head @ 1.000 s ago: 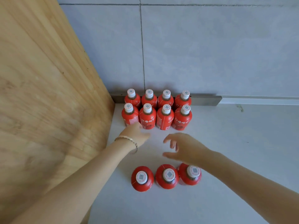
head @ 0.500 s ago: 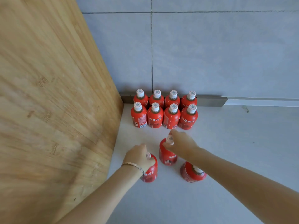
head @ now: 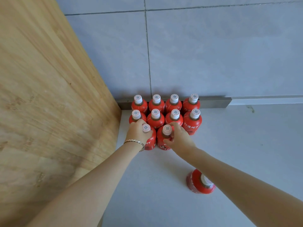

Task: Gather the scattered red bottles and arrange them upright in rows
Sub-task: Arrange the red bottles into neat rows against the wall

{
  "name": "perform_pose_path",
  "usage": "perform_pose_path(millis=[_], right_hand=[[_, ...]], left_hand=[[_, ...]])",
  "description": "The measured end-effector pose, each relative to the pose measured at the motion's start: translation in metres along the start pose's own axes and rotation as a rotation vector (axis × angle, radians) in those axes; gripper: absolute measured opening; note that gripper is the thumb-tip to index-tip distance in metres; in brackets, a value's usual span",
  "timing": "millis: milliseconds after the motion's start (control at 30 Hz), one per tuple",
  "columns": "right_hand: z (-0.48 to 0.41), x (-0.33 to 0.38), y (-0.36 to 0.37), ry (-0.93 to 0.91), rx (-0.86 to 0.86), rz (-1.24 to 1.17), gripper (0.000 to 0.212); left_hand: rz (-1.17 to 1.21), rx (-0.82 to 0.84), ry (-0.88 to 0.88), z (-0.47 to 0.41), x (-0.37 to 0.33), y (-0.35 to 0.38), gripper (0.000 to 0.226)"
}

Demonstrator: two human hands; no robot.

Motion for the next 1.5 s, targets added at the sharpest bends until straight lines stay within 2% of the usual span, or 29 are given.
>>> perform_pose_path(millis=[133,233,333,400,533,600,700,767,900,1000,1100,1133,1200,1333,1400,1500], right_hand=[[0.037,-0.014,-0.031,-0.003,0.196,0.157,0.06],[0.075,-0.03,-0.05,0.072,0.44,0.362,0.067],[0.099,-0.036,-0.048,0.114,0.532,0.402,0.043],[0.104,-0.037,-0.043,0.121,0.511,0.382,0.03],[0.094,-0.039,-0.04,0.105,0.47,0.318,0.032],[0.079,-0.04,-0.045,0.164,0.359,0.237,0.036],[0.05,-0.038,-0.051,0.212,0.152,0.135,0.029],[0.027,-0.035,-0.05,0.19,0.086,0.141,0.021],[-0.007,-0.031,-0.046,0.203,-0.019,0.102,0.018],[-0.006,-0.036,-0.042,0.259,-0.139,-0.046,0.034],[0.007,-0.047,-0.034,0.327,-0.099,-0.107,0.064],[0.011,-0.05,-0.03,0.359,-0.067,-0.123,0.068],[0.015,-0.053,-0.022,0.382,-0.056,-0.15,0.065],[0.018,-0.054,-0.009,0.415,-0.193,-0.235,0.064],[0.016,-0.054,-0.004,0.44,-0.198,-0.253,0.059],[0.021,-0.052,-0.007,0.465,-0.066,-0.16,0.027]], left_hand=[[0.063,-0.077,0.006,0.01,0.021,0.003,0.041],[0.094,-0.036,-0.052,0.019,0.031,0.011,0.051],[0.154,-0.018,-0.091,0.029,0.026,0.012,0.055],[0.18,-0.018,-0.124,0.029,0.024,0.013,0.055],[0.185,-0.007,-0.14,0.027,0.022,0.013,0.054],[0.184,-0.009,-0.141,0.027,0.023,0.012,0.055],[0.211,-0.023,-0.139,0.028,0.025,0.013,0.054],[0.239,-0.034,-0.136,0.028,0.026,0.014,0.051],[0.255,-0.034,-0.145,0.023,0.028,0.017,0.05],[0.252,-0.025,-0.155,0.02,0.03,0.017,0.053],[0.248,-0.018,-0.152,0.017,0.031,0.019,0.057],[0.25,-0.015,-0.155,0.017,0.031,0.019,0.059],[0.264,-0.013,-0.165,0.017,0.032,0.019,0.06],[0.292,-0.022,-0.172,0.017,0.033,0.019,0.061],[0.296,-0.021,-0.164,0.018,0.034,0.02,0.06],[0.158,0.007,-0.168,0.021,0.032,0.021,0.058]])
Point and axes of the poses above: each hand's wrist, its own z-axis away from the middle knuckle, its own y-axis out of the palm, x = y × z, the point moved 4 cm from there along -z, towards the middle knuckle, and after that the axes turned 14 degrees about -y, right-handed, at the moved point
